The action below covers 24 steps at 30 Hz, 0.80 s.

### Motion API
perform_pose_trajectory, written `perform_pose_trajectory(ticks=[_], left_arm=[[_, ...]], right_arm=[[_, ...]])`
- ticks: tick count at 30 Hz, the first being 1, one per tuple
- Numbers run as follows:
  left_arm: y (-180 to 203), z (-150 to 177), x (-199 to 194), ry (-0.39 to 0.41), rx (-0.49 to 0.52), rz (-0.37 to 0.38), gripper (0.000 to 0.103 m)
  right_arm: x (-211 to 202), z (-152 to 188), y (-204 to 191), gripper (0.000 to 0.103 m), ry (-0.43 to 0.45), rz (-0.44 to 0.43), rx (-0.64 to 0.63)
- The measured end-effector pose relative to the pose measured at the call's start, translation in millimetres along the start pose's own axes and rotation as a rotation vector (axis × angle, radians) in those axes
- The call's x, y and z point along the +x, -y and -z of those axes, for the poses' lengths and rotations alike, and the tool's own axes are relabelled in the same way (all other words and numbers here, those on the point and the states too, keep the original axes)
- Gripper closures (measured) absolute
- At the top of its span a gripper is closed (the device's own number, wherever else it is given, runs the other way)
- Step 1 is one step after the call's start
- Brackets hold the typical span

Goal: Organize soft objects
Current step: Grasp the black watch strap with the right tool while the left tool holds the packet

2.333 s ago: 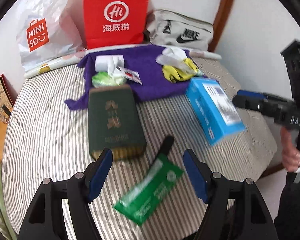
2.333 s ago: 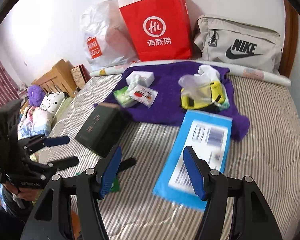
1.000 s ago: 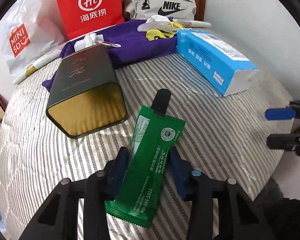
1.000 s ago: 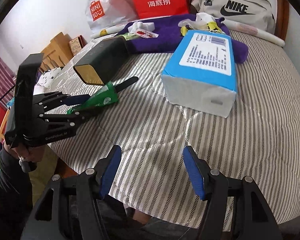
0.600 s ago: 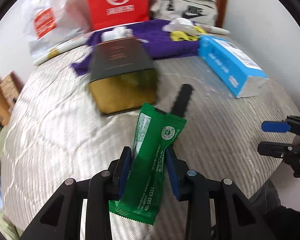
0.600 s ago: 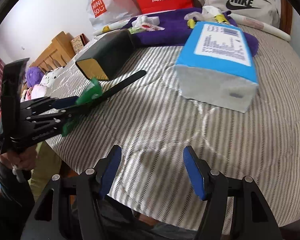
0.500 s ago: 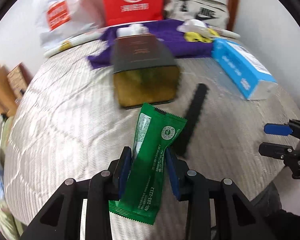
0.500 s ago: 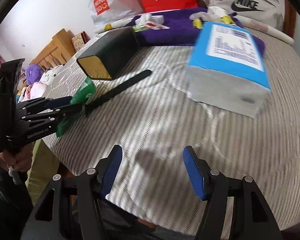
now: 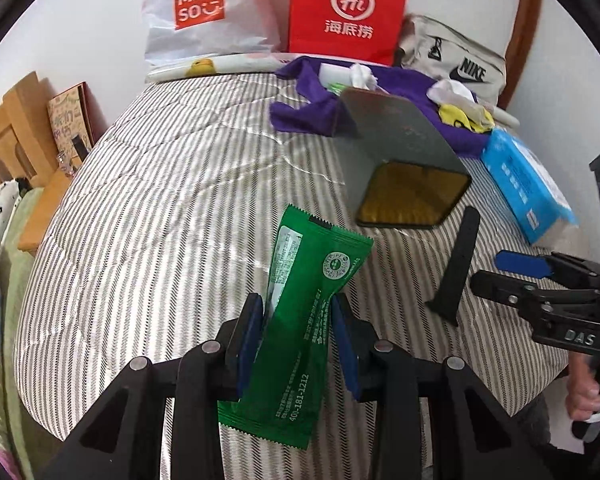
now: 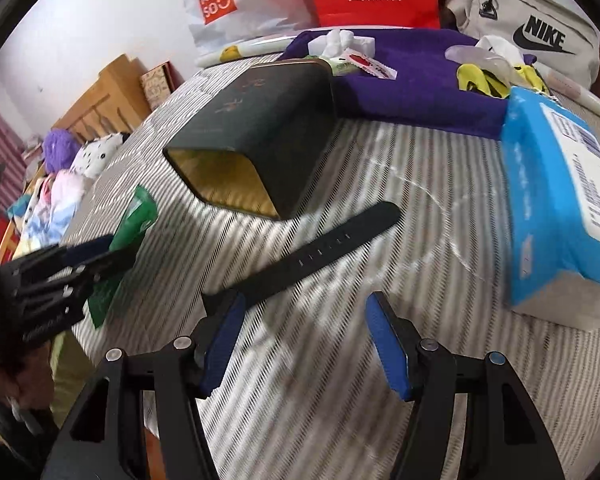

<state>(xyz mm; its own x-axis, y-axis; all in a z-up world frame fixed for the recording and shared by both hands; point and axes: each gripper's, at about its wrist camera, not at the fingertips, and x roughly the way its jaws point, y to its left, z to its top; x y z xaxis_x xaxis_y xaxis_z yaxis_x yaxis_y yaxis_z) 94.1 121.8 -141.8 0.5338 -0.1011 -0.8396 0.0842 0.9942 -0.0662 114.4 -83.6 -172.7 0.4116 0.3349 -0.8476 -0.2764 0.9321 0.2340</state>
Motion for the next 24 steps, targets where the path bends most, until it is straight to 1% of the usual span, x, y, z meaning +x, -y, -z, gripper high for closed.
perform_pose_trajectory(ticks=[4,6,7,9,10,11,13,18,20,24], left_arm=[[-10,-1,1,0.007,-0.026,0.023,0.069],[-12,-2,2,0.009,-0.035,0.034,0.069],[-14,-2,3,0.008,-0.040,0.038,0.069],[-15,-2,5,0.006,-0.047,0.046,0.069],[-15,-2,6,0.004,-0.050,0.051,0.069],[-15,-2,7,0.003,-0.053,0.056,0.069],[-15,0,8,-0.002,-0.057,0.058,0.069],[-15,5,9,-0.019,-0.074,0.058,0.069],[-12,6,8,-0.020,-0.073,0.063,0.069],[-1,8,4,-0.024,-0.056,0.098,0.069]], right_arm=[[10,-12,-7,0.039,-0.003,0.070,0.034],[13,-14,-12,0.039,0.009,0.106,0.029],[15,-14,-15,0.039,0.014,0.131,0.013],[21,-14,-26,0.040,0.016,0.214,-0.066],[21,-13,-31,0.039,0.032,0.247,-0.100],[21,-13,-30,0.039,0.031,0.252,-0.106],[20,-12,-21,0.039,0.025,0.218,-0.074],[10,-4,-6,0.039,0.004,0.222,-0.080],[5,4,-1,0.039,0.001,0.221,-0.079],[-11,25,9,0.039,-0.011,0.210,-0.084]])
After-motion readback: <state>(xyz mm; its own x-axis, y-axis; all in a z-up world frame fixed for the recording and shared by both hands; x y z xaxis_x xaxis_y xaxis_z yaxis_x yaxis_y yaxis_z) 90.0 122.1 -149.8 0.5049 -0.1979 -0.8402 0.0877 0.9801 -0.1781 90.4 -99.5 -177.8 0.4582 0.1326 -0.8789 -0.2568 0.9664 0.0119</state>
